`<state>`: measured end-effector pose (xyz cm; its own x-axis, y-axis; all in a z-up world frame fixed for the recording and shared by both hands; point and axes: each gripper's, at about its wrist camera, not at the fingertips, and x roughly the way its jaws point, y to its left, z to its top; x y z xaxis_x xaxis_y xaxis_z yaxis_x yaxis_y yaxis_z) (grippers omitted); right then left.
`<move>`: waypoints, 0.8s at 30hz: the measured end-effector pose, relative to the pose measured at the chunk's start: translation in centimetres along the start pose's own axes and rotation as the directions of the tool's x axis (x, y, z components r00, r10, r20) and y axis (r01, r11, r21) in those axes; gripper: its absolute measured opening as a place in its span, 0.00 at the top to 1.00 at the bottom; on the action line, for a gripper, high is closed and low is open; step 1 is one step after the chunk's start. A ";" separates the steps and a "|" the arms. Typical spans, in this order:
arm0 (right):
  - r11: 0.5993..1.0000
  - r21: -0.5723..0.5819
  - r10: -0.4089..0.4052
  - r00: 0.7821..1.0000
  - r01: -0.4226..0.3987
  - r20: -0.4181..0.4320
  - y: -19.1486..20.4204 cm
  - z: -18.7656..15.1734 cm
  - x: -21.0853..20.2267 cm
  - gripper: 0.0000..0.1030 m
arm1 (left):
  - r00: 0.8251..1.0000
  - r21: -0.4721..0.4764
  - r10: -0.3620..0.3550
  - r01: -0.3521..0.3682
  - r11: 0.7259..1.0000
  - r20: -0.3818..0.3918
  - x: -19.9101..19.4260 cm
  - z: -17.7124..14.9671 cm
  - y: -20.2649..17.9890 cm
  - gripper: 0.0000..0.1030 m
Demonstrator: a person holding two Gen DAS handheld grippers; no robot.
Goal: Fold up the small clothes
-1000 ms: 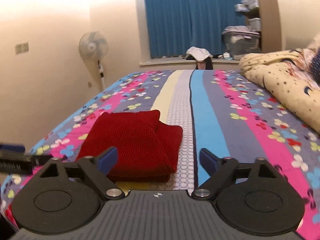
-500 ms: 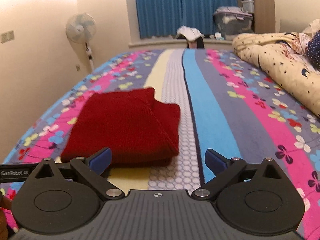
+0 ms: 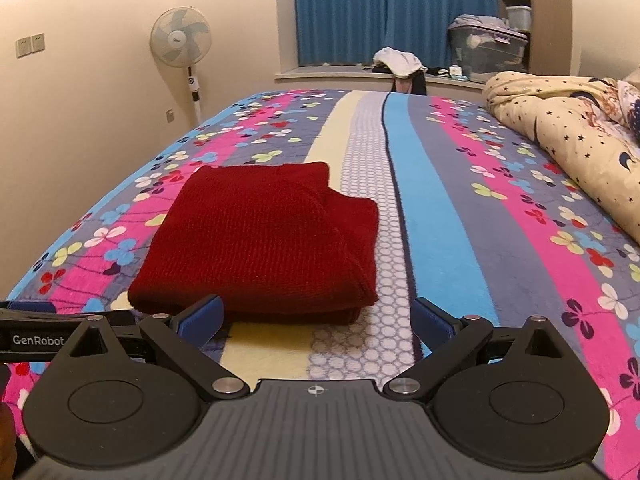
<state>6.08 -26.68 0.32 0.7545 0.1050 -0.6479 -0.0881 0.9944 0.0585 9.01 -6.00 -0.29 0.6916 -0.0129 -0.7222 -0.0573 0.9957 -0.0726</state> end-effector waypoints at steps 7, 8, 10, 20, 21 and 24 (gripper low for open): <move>1.000 -0.006 0.010 1.000 -0.010 -0.002 0.5 0.1 0.1 0.04 | 1.000 0.009 -0.001 0.001 1.000 -0.002 -0.1 -0.1 0.0 0.01; 1.000 -0.007 0.010 1.000 -0.010 -0.002 0.6 0.1 0.1 0.04 | 1.000 0.011 -0.002 0.002 1.000 0.000 -0.2 -0.1 0.0 0.01; 1.000 -0.010 0.010 1.000 -0.010 -0.001 0.7 0.1 0.1 0.04 | 1.000 0.012 -0.003 0.003 1.000 0.003 -0.2 -0.2 0.0 0.01; 0.999 -0.045 0.015 1.000 -0.015 -0.002 1.1 -0.1 0.1 0.04 | 1.000 0.017 -0.009 0.009 1.000 0.005 -0.2 -0.2 0.1 0.01; 0.999 -0.047 0.015 1.000 -0.015 -0.002 1.2 -0.1 0.1 0.04 | 1.000 0.016 -0.010 0.010 1.000 0.005 -0.2 -0.2 0.1 0.01; 0.999 -0.050 0.015 1.000 -0.015 -0.003 1.2 -0.1 0.1 0.04 | 1.000 0.016 -0.009 0.009 1.000 0.006 -0.2 -0.2 0.1 0.01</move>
<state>6.00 -25.47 0.22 0.7514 0.1199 -0.6489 -0.1321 0.9908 0.0300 8.71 -5.91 -0.26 0.6962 -0.0217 -0.7175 -0.0396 0.9969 -0.0686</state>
